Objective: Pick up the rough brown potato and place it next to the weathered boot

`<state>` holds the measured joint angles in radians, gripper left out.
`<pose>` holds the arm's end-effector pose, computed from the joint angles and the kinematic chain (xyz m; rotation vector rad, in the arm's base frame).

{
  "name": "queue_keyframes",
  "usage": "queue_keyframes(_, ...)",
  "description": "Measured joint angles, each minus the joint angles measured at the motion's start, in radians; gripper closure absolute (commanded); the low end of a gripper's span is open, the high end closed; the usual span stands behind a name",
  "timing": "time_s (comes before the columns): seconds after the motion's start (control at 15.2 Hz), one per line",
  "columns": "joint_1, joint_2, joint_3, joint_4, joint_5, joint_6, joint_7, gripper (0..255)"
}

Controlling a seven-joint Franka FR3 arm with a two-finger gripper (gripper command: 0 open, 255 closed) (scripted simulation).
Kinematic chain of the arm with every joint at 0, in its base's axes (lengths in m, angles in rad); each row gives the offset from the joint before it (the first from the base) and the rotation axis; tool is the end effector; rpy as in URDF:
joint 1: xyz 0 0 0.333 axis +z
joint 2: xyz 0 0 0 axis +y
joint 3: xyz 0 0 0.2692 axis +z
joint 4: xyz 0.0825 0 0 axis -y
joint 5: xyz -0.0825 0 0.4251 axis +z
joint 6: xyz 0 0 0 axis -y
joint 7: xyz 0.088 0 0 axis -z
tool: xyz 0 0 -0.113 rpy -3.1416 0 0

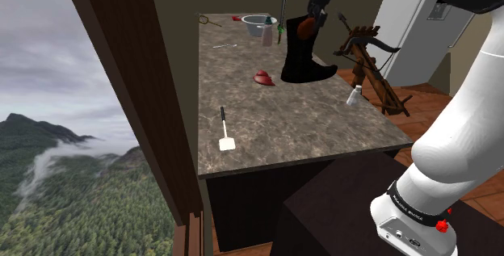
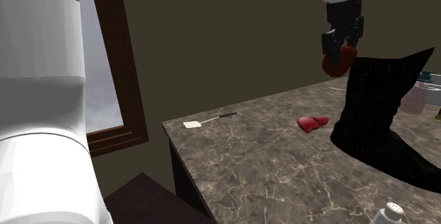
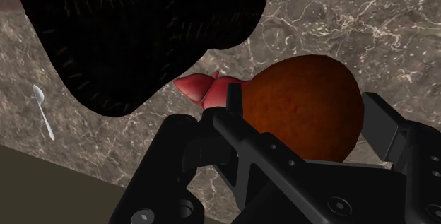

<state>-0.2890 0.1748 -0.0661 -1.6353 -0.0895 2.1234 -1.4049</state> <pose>0.6361 -0.2381 0.4833 2.4256 1.4665 0.1817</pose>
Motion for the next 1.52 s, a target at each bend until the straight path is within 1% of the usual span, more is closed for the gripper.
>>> queue_keyframes(0.46,0.002,0.006,0.000,-0.086,-0.006,0.091,0.012,255)
queue_keyframes(1.52,-0.001,0.070,-0.004,-0.221,-0.016,0.290,0.030,255)
